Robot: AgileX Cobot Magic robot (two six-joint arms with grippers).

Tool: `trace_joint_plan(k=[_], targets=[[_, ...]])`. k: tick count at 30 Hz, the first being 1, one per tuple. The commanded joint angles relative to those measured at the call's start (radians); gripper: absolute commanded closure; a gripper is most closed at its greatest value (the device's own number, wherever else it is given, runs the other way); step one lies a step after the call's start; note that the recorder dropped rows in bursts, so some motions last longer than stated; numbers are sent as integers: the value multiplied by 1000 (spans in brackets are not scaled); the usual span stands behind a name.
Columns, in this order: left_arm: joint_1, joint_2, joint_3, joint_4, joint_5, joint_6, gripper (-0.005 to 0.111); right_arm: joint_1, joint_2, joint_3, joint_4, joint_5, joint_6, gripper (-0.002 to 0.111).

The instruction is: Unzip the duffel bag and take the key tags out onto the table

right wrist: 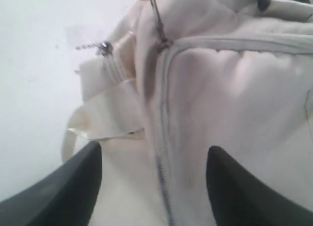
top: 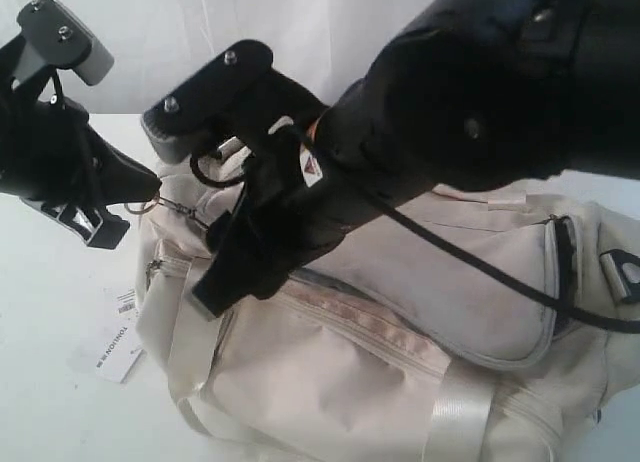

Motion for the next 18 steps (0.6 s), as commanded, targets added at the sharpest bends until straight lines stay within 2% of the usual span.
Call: trace_joint_plan(k=[1, 4, 8, 13, 18], targets=[[3, -11, -5, -65, 11, 61, 107, -4, -43, -8, 236, 23, 8, 49], [3, -11, -5, -98, 13, 95, 107, -1, -34, -1, 334, 78, 8, 49], [3, -14, -34, -113, 61, 119, 107, 5, 5, 39, 341, 48, 8, 49], [3, -16, -76, -113, 128, 119, 107, 5, 73, 86, 343, -82, 14, 49], [3, -16, -77, -113, 108, 119, 107, 5, 148, 107, 341, -254, 66, 49]])
